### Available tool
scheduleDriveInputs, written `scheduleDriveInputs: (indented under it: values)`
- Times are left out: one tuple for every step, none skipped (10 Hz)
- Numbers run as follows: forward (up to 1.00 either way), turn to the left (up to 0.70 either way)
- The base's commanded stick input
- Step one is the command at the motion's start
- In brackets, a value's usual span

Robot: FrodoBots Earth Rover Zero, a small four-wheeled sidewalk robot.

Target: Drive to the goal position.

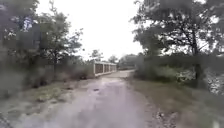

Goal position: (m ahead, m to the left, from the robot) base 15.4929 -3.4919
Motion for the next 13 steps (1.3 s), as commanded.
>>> scheduleDriveInputs:
  values:
    - [1.0, 0.0]
    - [1.0, 0.0]
    - [1.0, 0.0]
    - [1.0, 0.0]
    - [1.0, 0.0]
    - [1.0, 0.0]
    - [1.0, 0.0]
    - [1.0, 0.0]
    - [1.0, 0.0]
    - [1.0, 0.0]
    - [1.0, 0.0]
    - [1.0, 0.0]
    - [1.0, 0.0]
